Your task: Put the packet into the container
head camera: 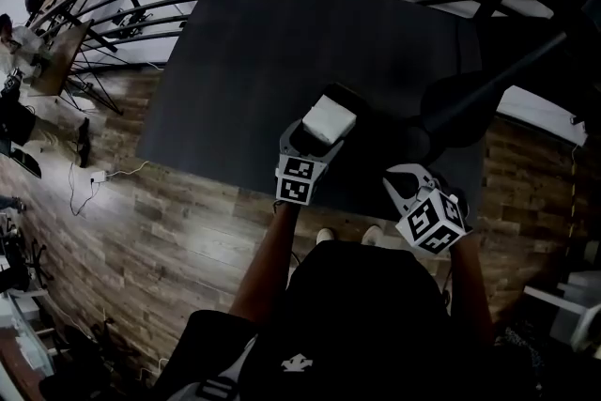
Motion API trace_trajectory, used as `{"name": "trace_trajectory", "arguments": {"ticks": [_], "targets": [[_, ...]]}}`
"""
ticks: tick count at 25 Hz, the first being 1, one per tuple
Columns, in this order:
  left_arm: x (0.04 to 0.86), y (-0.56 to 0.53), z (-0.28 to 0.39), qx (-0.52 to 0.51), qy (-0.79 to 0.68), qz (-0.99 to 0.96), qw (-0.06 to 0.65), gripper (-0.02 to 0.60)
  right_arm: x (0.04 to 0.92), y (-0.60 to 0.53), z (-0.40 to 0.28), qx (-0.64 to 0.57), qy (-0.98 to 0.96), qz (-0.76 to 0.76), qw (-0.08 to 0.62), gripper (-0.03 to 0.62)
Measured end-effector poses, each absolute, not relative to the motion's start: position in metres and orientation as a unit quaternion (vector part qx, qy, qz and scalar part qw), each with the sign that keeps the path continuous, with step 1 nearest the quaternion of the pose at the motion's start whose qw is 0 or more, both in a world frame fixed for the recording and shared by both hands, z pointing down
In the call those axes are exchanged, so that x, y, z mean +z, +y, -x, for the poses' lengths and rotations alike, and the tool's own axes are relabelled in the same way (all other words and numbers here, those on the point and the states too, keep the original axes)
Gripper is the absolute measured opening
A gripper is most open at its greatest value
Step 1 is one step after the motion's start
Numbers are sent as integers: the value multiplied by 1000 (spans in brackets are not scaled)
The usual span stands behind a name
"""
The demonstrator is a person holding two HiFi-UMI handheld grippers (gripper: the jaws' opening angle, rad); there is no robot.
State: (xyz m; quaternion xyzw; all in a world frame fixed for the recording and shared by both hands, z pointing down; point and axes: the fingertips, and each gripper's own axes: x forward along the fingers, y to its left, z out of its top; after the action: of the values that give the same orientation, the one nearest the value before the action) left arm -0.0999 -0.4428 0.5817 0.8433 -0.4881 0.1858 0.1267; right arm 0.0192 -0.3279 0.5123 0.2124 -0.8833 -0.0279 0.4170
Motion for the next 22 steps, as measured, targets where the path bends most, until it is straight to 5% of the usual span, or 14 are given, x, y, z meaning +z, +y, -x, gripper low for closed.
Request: {"name": "trace_trajectory", "arguments": {"ticks": [7, 10, 22], "targets": [[581, -445, 99, 168, -500, -840, 122, 450, 513, -324, -22, -29, -883, -210, 418, 5], [579, -445, 98, 153, -499, -844, 127, 514, 513, -321, -21, -26, -885, -207, 416, 5], [571, -440, 100, 141, -500, -843, 140, 515, 516, -318, -21, -24, -887, -208, 411, 5]]}}
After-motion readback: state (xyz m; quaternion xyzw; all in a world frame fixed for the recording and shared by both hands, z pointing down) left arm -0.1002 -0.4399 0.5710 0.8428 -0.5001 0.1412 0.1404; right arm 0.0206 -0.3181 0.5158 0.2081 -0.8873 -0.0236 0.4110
